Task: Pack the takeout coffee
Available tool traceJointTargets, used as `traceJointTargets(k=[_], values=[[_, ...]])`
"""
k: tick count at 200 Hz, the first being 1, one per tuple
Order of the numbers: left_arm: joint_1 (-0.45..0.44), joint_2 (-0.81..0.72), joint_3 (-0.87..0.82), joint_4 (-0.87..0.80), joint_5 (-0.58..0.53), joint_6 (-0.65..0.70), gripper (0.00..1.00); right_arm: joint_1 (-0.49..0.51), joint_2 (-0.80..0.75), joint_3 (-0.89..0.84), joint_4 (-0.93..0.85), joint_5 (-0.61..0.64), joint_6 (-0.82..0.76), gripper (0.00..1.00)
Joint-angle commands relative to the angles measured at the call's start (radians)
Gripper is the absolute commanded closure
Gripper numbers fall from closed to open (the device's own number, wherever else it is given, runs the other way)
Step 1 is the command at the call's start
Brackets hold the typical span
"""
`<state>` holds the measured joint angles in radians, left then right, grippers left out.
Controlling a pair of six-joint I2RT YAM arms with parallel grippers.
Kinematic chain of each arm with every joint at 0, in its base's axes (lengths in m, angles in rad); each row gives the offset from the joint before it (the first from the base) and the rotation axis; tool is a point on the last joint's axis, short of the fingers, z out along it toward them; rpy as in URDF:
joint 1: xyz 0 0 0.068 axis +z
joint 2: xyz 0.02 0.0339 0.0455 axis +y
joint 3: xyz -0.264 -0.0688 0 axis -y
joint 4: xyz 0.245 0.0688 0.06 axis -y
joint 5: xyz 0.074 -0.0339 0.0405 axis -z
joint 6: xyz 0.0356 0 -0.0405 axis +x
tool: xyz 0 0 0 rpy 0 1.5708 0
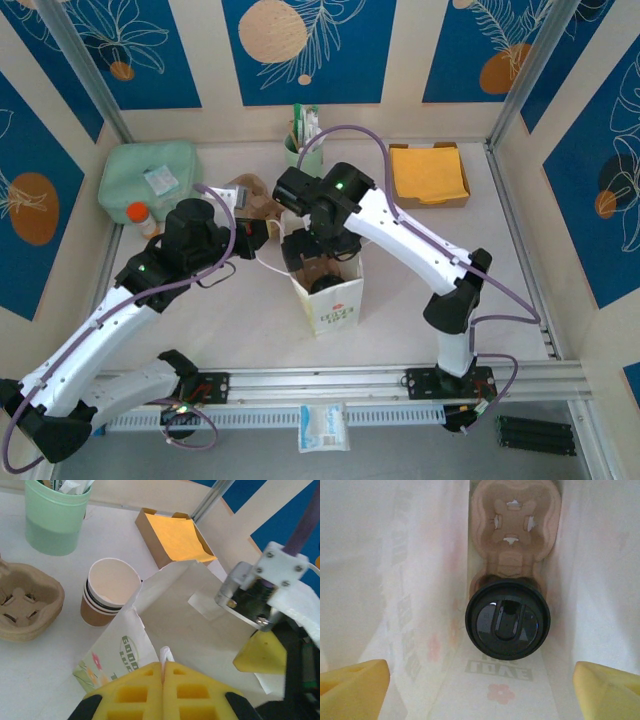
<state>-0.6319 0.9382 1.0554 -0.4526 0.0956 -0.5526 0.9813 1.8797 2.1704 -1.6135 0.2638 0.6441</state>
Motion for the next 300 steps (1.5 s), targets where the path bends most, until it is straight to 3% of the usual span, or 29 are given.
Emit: traceJointTargets(k=[1, 171, 300], values=[[0.007, 0.001, 0.0, 0.021, 0.001, -0.006, 0.93, 0.016, -0.045, 0.019, -0.074, 0.013, 0.031, 0.07], [0.007, -0.016, 0.066, -0.004, -0.006, 0.003, 0.53, 0.081, -0.135, -0.037, -0.086, 0.026, 0.104, 0.18], [0.008, -0.008, 0.187, -0.073, -0.049, 0.042, 0.34, 0.1, -0.244, -0.031, -0.023, 0.02, 0.113, 0.2]])
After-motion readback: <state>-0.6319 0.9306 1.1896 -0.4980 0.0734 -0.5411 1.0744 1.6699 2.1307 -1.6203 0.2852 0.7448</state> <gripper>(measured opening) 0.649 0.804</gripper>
